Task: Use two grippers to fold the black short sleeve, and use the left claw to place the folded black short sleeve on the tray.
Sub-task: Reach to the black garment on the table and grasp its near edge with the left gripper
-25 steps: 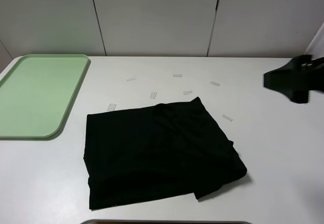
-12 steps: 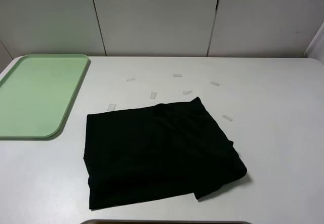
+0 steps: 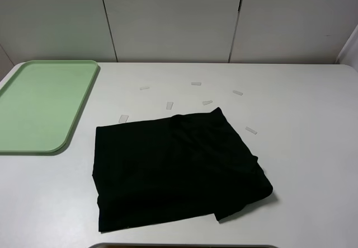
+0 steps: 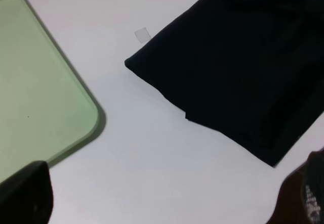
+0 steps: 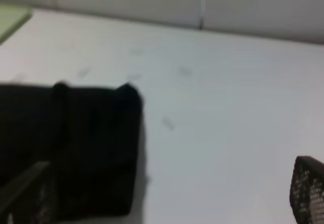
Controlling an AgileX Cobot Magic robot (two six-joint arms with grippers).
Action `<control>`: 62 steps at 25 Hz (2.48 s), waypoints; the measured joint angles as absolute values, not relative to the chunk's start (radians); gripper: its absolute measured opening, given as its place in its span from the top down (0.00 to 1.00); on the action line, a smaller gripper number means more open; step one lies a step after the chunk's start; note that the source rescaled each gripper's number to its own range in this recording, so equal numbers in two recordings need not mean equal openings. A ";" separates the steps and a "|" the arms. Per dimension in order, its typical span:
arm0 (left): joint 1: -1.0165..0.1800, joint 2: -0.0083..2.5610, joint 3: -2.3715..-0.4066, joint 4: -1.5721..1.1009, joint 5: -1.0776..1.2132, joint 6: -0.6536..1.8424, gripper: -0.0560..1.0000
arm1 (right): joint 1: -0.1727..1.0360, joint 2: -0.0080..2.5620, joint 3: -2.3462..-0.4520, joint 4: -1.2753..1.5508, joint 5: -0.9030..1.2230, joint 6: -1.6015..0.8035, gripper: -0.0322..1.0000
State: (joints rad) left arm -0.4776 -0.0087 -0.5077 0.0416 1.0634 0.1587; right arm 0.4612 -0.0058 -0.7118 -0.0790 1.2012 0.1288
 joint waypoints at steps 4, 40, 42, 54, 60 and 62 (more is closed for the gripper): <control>-0.478 -0.009 -0.508 0.042 1.063 0.159 0.02 | 0.461 -0.006 -0.688 -0.058 1.214 0.092 0.00; -0.478 -0.009 -0.508 0.044 1.063 0.159 0.02 | 0.064 -0.007 -0.489 -0.016 1.026 -0.062 0.00; -0.478 -0.009 -0.508 0.044 1.063 0.159 0.02 | 0.018 -0.007 -0.489 -0.016 1.026 -0.062 0.00; -0.478 -0.009 -0.508 0.044 1.063 0.159 0.02 | -0.039 -0.007 -0.489 -0.016 1.026 -0.062 0.00; -0.478 -0.009 -0.508 0.038 1.063 0.159 0.02 | -0.039 -0.007 -0.489 -0.016 1.026 -0.062 0.00; -0.478 -0.009 -0.508 0.010 1.063 0.149 0.02 | -0.039 -0.007 -0.489 -0.016 1.026 -0.062 0.00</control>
